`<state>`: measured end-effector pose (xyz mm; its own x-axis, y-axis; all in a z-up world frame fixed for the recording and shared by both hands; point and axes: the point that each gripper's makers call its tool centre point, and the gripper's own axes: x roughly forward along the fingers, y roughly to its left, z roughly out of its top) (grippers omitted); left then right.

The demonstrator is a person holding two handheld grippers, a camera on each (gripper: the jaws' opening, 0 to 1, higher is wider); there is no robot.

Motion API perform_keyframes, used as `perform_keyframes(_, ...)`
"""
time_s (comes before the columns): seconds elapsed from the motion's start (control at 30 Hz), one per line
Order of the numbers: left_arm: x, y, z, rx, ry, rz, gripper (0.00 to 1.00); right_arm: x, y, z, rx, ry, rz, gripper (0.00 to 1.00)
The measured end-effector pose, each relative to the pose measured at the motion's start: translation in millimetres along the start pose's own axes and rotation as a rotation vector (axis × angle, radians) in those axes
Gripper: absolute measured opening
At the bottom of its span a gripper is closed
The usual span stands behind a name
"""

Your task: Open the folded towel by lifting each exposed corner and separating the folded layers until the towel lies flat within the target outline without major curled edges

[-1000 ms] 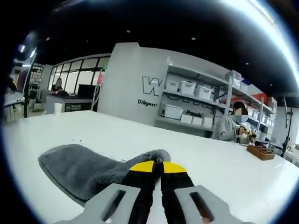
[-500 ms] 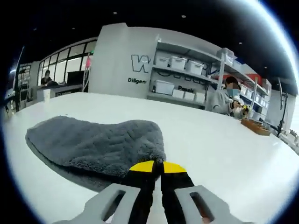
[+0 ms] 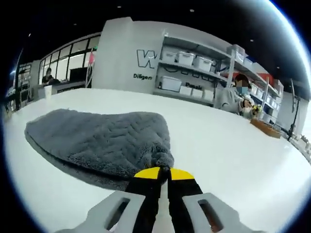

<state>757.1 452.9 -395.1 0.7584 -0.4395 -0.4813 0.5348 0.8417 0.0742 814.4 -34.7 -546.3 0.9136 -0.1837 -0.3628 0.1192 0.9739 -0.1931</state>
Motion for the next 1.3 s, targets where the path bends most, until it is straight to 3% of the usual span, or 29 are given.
perform_keyframes(0.07, 0, 1.0, 0.4, -0.003, -0.002, -0.001, 0.97, -2, -2, 4.8, -0.009, 0.0, -0.009, 0.01)
perform_keyframes(0.23, -3, 3.4, 0.7, -0.011, -0.011, 0.003, 0.97, -27, -21, 54.3, -0.052, -0.109, -0.104, 0.04)
perform_keyframes(0.33, -4, 2.9, 0.5, -0.014, -0.015, 0.004, 0.97, -45, -22, 83.1, -0.039, -0.175, -0.115, 0.14)
perform_keyframes(0.43, -3, 3.2, 1.1, -0.014, -0.015, 0.004, 0.97, -62, -12, 112.6, -0.039, -0.238, -0.064, 0.25)
perform_keyframes(0.6, 0, 0.8, 1.0, -0.012, -0.008, 0.0, 0.97, -84, 12, 137.4, -0.032, -0.278, 0.056, 0.46)
perform_keyframes(0.73, 2, -3.2, 1.1, -0.004, -0.003, -0.001, 0.97, -92, 32, 136.9, -0.019, -0.235, 0.181, 0.59)
perform_keyframes(0.83, 5, -6.1, 0.2, 0.004, 0.005, 0.0, 0.97, -96, 51, 127.6, 0.003, -0.155, 0.295, 0.72)
perform_keyframes(1.07, 18, -13.1, -5.5, 0.016, 0.039, -0.013, 0.97, -112, 62, 129.9, 0.013, -0.138, 0.346, 0.91)
perform_keyframes(1.2, 30, -23.9, -5.2, 0.03, 0.045, -0.062, 0.98, -123, 65, 136.1, 0.006, -0.157, 0.365, 0.99)
perform_keyframes(1.3, 39, -36.7, 1.8, 0.022, 0.007, -0.123, 0.98, -131, 69, 140.6, 0.035, -0.169, 0.414, 0.99)
